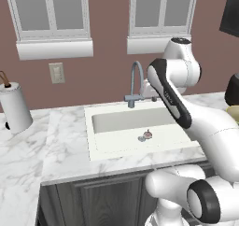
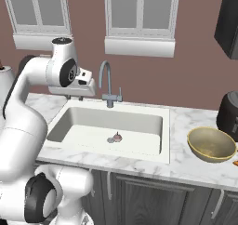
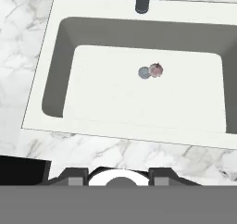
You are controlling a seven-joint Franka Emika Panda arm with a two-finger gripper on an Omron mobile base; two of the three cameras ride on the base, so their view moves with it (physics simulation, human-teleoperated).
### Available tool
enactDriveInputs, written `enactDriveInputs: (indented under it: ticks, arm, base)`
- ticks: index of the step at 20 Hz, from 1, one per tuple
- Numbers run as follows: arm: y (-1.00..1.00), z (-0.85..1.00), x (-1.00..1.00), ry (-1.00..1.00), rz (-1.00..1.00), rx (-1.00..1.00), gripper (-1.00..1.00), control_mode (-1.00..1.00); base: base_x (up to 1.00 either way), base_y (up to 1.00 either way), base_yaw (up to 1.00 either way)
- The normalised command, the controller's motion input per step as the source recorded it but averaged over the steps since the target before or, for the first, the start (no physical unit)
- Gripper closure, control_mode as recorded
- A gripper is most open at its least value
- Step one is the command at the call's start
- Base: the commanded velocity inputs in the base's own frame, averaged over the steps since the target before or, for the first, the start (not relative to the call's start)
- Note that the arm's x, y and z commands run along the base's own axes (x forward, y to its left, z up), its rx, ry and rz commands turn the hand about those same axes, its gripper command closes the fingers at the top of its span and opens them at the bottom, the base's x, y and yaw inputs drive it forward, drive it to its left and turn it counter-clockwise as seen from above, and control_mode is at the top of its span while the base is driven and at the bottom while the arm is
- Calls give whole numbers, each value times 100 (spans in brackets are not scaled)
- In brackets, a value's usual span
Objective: Pick the garlic from the sink and place it in the bowl. Then pick the bowl and place it in the microwave. Then close the microwave door and press the start button.
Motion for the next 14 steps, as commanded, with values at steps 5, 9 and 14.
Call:
enactDriveInputs:
  ticks: [5, 9, 14]
  arm:
    - [-27, -2, -2, 1, 1, 7, -100, -100]
    - [-69, -30, -3, -3, 0, 12, -100, -100]
    - [-53, -53, 1, -2, 0, 4, -100, -100]
  base:
    - [0, 0, 0]
    - [0, 0, 0]
    - [0, 0, 0]
